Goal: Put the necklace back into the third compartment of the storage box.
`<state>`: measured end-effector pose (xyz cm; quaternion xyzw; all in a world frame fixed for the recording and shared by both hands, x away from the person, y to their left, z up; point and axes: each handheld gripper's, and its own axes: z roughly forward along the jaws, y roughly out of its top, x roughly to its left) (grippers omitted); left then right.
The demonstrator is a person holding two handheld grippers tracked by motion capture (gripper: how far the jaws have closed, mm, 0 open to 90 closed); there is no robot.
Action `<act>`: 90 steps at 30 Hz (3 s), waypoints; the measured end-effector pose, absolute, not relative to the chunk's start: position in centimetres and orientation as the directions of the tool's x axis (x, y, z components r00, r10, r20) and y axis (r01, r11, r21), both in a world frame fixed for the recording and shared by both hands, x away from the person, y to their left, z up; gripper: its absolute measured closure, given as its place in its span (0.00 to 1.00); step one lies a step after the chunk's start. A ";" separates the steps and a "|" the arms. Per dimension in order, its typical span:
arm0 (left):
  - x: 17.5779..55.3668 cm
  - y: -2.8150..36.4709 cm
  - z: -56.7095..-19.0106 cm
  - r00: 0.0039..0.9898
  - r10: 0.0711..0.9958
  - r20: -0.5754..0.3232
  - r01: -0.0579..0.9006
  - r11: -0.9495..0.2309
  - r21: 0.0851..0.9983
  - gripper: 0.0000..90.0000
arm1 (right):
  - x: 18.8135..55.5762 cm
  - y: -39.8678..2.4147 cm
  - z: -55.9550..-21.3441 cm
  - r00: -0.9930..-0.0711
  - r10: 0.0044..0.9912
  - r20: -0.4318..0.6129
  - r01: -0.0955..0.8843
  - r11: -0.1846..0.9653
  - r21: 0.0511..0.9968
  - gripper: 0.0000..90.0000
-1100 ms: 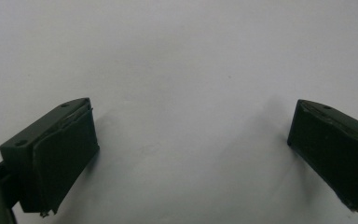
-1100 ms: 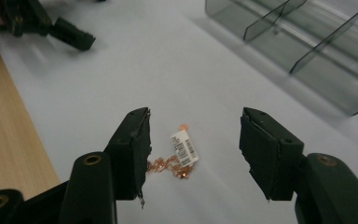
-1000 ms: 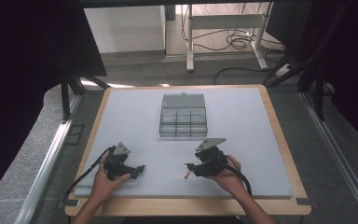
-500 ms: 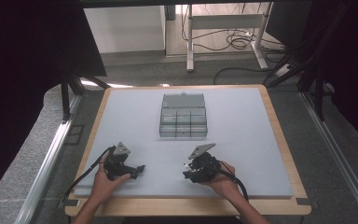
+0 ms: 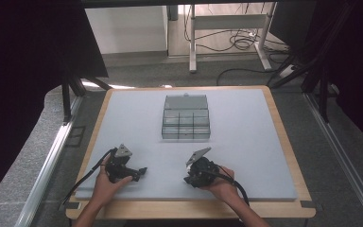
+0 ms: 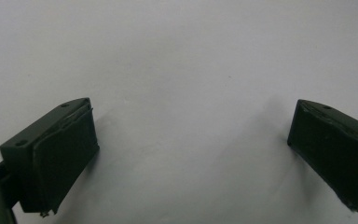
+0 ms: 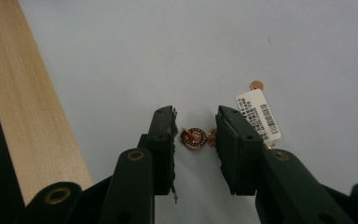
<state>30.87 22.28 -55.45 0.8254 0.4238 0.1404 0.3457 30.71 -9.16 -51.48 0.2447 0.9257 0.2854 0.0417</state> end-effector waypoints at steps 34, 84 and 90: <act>30.9 22.3 -55.5 0.602 0.796 -0.061 0.602 -0.402 0.690 0.01 | 30.5 -8.8 -51.0 -0.876 0.482 0.003 0.408 0.739 0.536 0.98; 30.9 22.3 -55.5 0.601 0.797 -0.060 0.602 -0.402 0.690 0.01 | 30.3 -8.8 -51.2 -0.885 0.465 -0.007 0.403 0.775 0.488 0.96; 30.9 22.3 -55.5 0.602 0.796 -0.061 0.602 -0.402 0.690 0.01 | 30.3 -8.8 -51.1 -0.886 0.464 -0.002 0.405 0.775 0.486 0.96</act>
